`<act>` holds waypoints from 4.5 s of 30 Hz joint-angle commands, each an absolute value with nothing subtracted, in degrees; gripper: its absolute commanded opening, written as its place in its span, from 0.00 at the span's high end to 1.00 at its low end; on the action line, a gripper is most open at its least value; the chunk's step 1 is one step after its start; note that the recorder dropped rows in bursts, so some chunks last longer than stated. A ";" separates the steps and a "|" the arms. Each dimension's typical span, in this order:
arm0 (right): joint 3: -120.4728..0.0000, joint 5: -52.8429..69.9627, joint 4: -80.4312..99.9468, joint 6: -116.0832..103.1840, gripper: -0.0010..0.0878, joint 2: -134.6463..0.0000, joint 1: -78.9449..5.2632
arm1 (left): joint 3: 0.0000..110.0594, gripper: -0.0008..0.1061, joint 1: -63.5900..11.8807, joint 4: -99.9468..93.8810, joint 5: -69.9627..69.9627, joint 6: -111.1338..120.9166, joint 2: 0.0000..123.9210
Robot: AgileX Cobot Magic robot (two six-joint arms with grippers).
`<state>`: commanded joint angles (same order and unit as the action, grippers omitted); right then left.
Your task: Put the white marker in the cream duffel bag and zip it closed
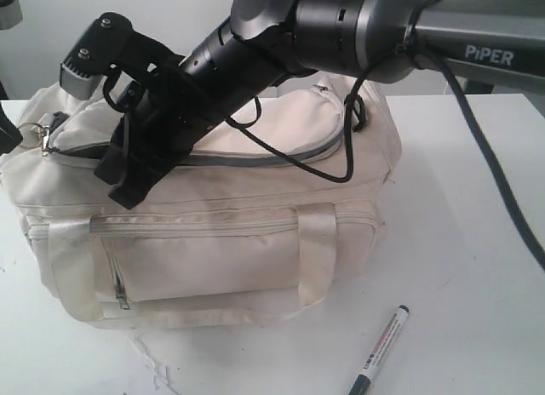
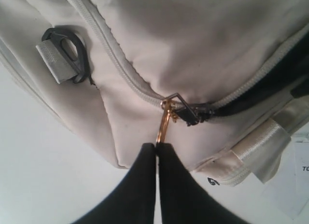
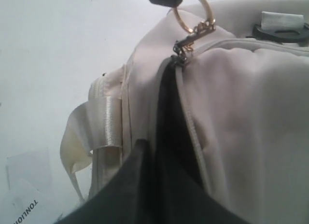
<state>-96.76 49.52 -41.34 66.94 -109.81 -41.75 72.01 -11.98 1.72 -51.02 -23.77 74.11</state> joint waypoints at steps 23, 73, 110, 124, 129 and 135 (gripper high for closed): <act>-96.62 51.69 -33.09 62.61 0.84 -106.95 -41.61 | 72.01 0.99 -11.98 -6.47 -50.32 -23.60 74.11; -110.02 47.63 -28.03 56.16 0.99 -118.42 -46.24 | 72.01 0.99 -11.98 -1.59 -47.76 -23.91 74.25; -109.81 54.89 -20.95 66.60 0.99 -117.25 -46.24 | 71.39 0.99 -6.98 -10.13 -36.81 -15.98 79.39; -109.81 55.17 -20.81 66.73 0.99 -117.25 -46.24 | 71.39 0.99 -6.98 -10.90 -31.77 -11.90 79.61; -109.81 55.31 -20.81 66.73 0.99 -117.25 -46.24 | 71.39 0.99 -6.98 -11.56 -33.34 -10.26 79.61; -109.81 55.19 -20.81 66.73 0.99 -117.25 -46.24 | 71.39 0.83 -6.98 -9.83 -36.82 -10.39 79.61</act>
<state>-109.81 55.19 -20.81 66.73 -117.25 -46.24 71.39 -6.98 -9.83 -36.82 -10.39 79.61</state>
